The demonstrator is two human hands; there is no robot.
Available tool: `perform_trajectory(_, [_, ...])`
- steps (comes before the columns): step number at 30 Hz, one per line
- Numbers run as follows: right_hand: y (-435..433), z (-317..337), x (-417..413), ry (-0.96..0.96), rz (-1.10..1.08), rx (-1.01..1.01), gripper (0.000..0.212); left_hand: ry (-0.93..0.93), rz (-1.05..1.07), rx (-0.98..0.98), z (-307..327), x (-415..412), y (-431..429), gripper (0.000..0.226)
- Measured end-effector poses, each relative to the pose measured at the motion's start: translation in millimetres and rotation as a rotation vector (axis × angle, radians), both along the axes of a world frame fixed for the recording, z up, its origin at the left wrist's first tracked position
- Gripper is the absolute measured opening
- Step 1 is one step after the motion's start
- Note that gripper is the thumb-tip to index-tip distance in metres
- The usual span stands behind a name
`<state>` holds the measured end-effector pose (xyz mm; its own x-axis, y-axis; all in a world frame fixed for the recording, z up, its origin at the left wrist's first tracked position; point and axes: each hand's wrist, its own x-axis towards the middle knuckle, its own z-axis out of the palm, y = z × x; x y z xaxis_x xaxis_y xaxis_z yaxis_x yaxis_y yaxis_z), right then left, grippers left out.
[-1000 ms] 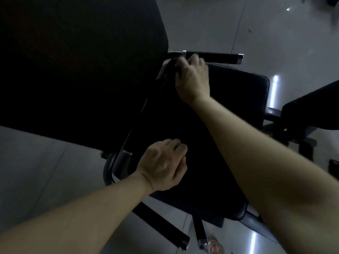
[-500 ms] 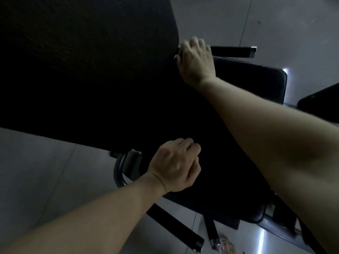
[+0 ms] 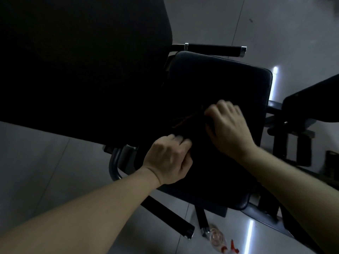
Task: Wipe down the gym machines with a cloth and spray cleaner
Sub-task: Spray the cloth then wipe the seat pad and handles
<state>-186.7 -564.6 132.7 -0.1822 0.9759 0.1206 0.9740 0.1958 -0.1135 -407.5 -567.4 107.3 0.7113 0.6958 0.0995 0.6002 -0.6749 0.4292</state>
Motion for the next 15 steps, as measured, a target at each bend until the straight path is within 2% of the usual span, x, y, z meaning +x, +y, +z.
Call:
perform_trajectory(3, [104.1,-15.0,17.7,-0.037,-0.318,0.111,0.036,-0.020,-0.012,0.012,-3.4,-0.4,1.5,0.016])
perform_trajectory(5, [160.4,-16.0,30.4,0.003,-0.477,0.093,0.034,-0.026,-0.026,0.007,-5.4,0.7,2.2,0.015])
perform_trajectory(7, [181.4,-18.2,28.9,0.015,-0.570,0.069,0.032,-0.022,-0.032,0.006,-4.4,-0.9,2.8,0.014])
perform_trajectory(11, [113.0,-15.6,-1.8,0.019,-0.527,0.087,0.038,0.034,-0.040,0.002,-0.8,0.6,3.1,0.016])
perform_trajectory(15, [-37.1,7.7,-54.6,0.147,-0.237,-0.130,0.027,0.147,-0.049,-0.024,1.7,1.7,3.6,0.028])
